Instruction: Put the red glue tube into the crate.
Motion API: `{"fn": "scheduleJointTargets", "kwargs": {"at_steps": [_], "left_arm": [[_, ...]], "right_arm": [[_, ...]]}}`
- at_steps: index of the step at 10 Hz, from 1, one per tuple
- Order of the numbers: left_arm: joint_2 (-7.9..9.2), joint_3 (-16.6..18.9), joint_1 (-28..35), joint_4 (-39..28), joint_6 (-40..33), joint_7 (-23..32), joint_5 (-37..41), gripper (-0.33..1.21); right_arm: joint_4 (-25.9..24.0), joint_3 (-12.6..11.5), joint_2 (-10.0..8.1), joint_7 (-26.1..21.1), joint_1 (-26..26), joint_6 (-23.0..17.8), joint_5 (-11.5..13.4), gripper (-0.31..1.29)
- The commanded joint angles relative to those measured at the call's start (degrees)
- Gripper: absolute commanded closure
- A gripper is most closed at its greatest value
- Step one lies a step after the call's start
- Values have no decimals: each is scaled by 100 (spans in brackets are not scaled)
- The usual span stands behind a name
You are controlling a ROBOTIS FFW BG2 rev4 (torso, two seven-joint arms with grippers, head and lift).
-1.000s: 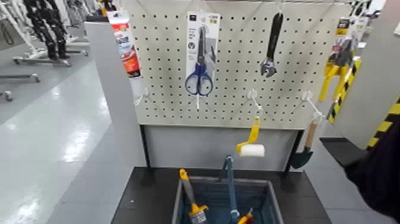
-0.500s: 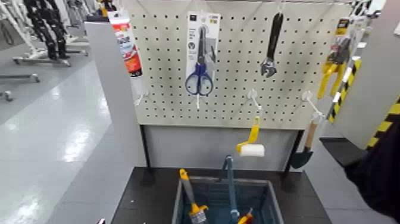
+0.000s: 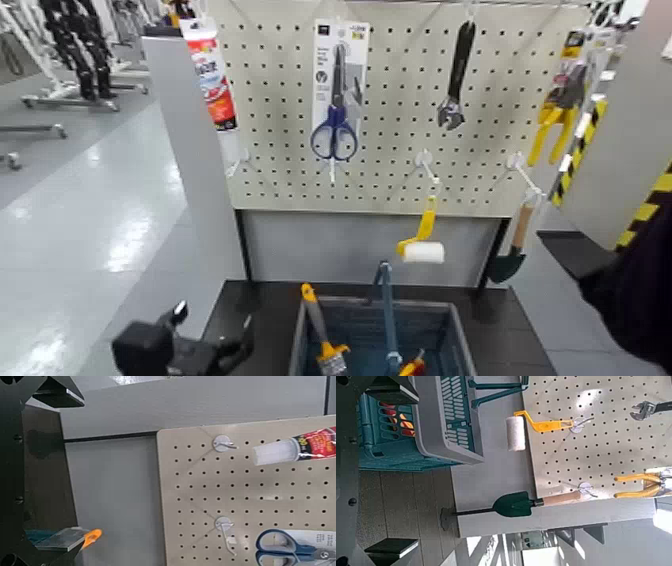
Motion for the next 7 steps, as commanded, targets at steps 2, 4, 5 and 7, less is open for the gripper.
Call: {"fn": "scheduleJointTargets", "kwargs": {"at_steps": [2, 4, 5, 7], "left_arm": [[-52, 422, -750, -577, 1184, -620, 133, 10], [-69, 633, -1198, -674, 1676, -998, 484, 10], [-61, 782, -1488, -674, 2072, -1349, 599, 11], [-34, 1055, -2033, -586, 2608, -1903, 818, 11]], "right_arm": [[9, 0, 773, 0, -2, 9, 0, 5], [9, 0, 773, 0, -2, 9, 0, 5], [9, 9, 773, 0, -2, 18, 0, 5], [9, 18, 765, 0, -11, 18, 0, 5]]}}
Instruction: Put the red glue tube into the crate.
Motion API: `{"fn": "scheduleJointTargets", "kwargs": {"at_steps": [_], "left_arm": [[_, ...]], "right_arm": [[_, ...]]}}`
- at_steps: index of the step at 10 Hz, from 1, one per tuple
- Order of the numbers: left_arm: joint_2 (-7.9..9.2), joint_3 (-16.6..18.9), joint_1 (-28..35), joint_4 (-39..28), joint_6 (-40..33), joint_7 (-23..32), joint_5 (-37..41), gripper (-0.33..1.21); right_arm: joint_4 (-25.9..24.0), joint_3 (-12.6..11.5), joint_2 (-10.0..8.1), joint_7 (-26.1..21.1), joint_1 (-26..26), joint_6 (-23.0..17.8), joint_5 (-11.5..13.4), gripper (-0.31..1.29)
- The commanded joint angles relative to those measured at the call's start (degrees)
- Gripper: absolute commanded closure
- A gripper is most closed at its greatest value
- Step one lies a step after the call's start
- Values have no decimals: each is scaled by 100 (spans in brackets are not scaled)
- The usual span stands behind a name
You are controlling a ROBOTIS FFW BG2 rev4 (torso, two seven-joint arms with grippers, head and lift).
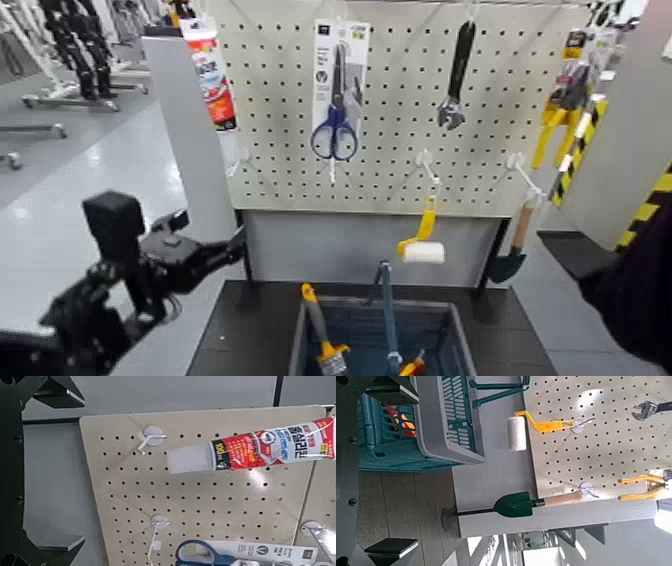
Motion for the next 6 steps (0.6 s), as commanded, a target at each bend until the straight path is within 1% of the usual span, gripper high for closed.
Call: {"fn": "scheduleJointTargets", "kwargs": {"at_steps": [1, 3, 4, 6], "left_arm": [[76, 311, -665, 170, 565, -458, 261, 11], [269, 355, -1130, 495, 749, -757, 683, 11], [375, 311, -1385, 662, 784, -889, 859, 11], [533, 205, -1948, 846, 987, -1293, 877, 11]], "right_arm": [[0, 17, 773, 0, -8, 1, 0, 5], [9, 34, 756, 0, -25, 1, 0, 5], [9, 43, 756, 0, -25, 1, 0, 5], [9, 61, 756, 9, -43, 1, 0, 5]]}}
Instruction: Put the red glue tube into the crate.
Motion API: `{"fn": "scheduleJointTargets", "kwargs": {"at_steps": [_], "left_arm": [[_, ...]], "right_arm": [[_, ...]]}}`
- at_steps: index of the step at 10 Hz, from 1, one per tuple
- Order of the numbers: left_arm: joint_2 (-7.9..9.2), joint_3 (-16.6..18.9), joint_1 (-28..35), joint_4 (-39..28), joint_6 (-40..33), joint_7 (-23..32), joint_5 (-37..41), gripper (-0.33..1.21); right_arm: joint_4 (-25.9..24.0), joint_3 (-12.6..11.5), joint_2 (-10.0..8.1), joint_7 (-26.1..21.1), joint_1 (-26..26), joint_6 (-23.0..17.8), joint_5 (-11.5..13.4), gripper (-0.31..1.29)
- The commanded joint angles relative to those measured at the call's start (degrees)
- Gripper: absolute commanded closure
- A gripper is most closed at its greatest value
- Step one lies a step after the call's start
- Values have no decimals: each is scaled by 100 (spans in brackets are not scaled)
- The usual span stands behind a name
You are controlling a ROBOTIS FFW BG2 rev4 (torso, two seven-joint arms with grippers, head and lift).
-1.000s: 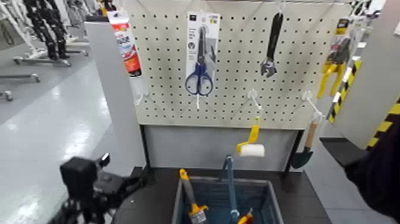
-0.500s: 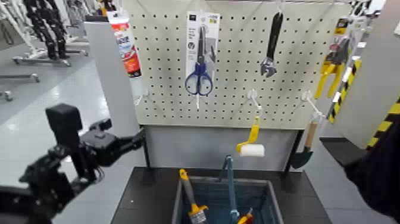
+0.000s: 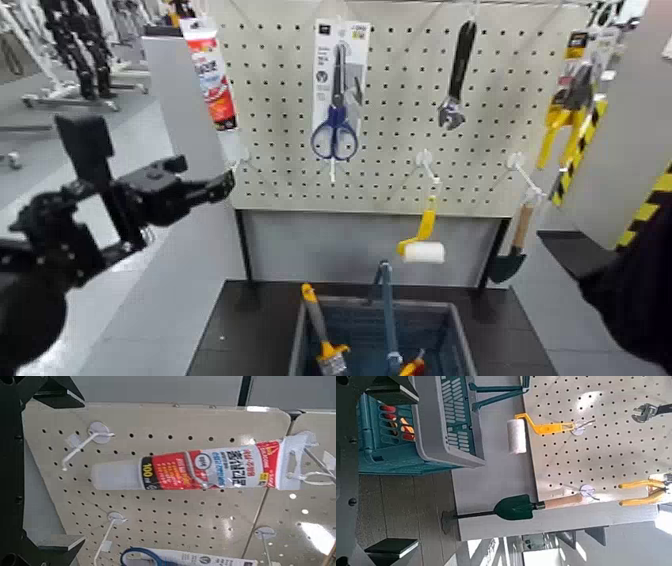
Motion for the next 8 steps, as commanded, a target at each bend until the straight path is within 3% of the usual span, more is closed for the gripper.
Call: {"fn": "scheduleJointTargets", "kwargs": {"at_steps": [1, 3, 8], "left_arm": [[156, -103, -678, 328, 165, -440, 41, 12], [174, -130, -1126, 538, 323, -783, -12, 13], [464, -446, -2145, 1206, 780, -1759, -74, 16]], "right_arm": [[0, 13, 747, 5, -19, 0, 0, 5], [0, 22, 747, 23, -28, 0, 0, 5], [18, 13, 756, 111, -45, 0, -35, 5]]}}
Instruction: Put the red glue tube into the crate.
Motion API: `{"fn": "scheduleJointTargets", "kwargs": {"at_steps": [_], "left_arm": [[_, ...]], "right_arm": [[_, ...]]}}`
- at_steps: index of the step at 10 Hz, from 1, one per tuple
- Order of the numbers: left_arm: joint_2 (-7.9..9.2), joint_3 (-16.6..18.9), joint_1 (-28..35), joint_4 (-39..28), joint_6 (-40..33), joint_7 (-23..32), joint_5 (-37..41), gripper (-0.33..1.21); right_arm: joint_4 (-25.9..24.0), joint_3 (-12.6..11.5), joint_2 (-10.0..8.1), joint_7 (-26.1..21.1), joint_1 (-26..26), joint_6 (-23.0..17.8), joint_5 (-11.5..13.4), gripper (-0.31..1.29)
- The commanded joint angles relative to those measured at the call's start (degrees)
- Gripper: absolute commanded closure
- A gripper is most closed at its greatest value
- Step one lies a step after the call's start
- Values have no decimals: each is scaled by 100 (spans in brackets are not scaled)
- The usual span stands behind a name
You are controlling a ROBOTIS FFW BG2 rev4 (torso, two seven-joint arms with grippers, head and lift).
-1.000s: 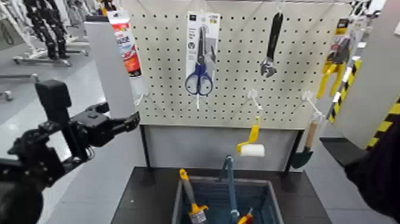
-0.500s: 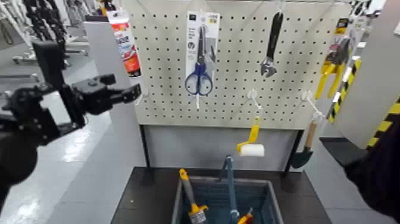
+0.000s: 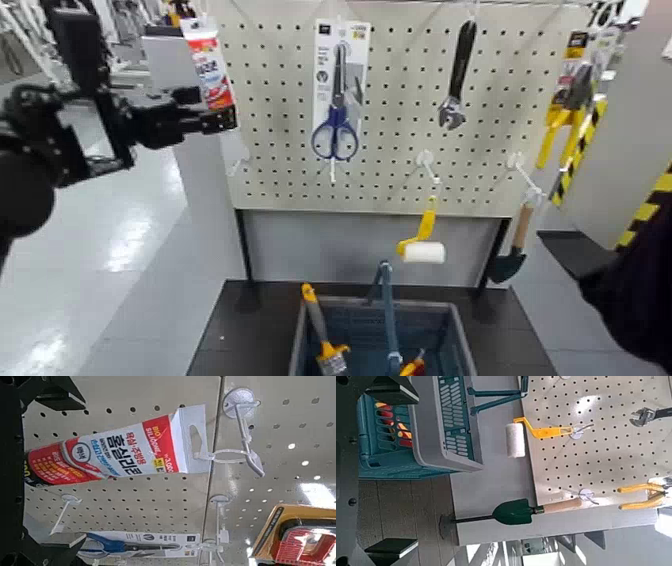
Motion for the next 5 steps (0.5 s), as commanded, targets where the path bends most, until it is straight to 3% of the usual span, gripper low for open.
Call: {"fn": "scheduleJointTargets", "kwargs": {"at_steps": [1, 3, 5], "left_arm": [[99, -115, -324, 254, 290, -393, -94, 16], [108, -159, -421, 377, 299, -621, -182, 27], [134, -176, -465, 386, 343, -718, -261, 77]], "right_arm": [[11, 0, 765, 12, -12, -9, -18, 5], [20, -9, 765, 47, -21, -9, -35, 5], [29, -9, 765, 73, -21, -9, -53, 5]]}}
